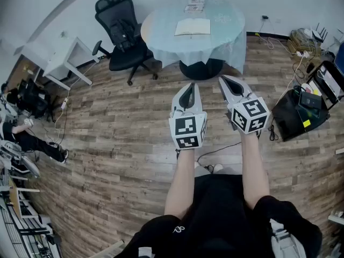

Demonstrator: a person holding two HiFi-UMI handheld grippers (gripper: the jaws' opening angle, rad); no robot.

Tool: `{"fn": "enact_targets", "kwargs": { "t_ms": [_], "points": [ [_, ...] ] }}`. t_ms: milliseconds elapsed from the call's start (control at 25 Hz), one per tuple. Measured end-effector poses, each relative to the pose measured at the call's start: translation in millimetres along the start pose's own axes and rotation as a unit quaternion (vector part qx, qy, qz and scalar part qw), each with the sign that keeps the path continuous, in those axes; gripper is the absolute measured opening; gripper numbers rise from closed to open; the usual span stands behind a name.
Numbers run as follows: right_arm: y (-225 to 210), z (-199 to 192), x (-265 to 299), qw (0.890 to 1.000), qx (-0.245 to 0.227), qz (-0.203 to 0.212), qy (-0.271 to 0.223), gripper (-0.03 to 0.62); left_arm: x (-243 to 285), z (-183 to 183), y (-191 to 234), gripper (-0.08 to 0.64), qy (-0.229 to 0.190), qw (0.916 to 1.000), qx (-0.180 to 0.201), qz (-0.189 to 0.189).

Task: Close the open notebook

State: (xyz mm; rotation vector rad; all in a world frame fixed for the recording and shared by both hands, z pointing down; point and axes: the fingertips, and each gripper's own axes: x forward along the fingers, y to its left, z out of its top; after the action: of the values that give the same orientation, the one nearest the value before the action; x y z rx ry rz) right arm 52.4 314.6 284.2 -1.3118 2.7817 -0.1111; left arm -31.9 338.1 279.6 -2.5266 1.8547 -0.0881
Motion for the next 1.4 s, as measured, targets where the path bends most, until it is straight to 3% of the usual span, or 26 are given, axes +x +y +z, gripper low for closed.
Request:
{"fn": "enact_targets", "kwargs": {
  "t_ms": [200, 440, 720, 1160, 1400],
  "points": [
    [-25, -4, -8, 1.000, 0.019, -0.023, -0.006, 0.008, 9, -5, -17, -0.006, 0.006, 1.0000, 0.000, -0.002],
    [-67, 9, -14, 0.997, 0.048, -0.055, -0.036, 0.008, 26, -3, -7, -0.006, 0.006, 0.9998, 0.010, 0.018],
    [-97, 20, -11, 0.995, 0.060, -0.062, -0.052, 0.008, 44, 3, -9, -0.005, -0.002, 0.9997, 0.022, 0.013],
    [-130, 14, 42, 0.997, 0.051, -0.041, -0.037, 0.008, 107, -2, 22, -0.005, -0.003, 0.9996, 0.021, 0.018],
    [-170, 0, 103, 0.997, 0.050, -0.046, -0.033, 0.008, 180, -23, 66, -0.006, 0.005, 0.9998, 0.010, 0.014]
  ]
}}
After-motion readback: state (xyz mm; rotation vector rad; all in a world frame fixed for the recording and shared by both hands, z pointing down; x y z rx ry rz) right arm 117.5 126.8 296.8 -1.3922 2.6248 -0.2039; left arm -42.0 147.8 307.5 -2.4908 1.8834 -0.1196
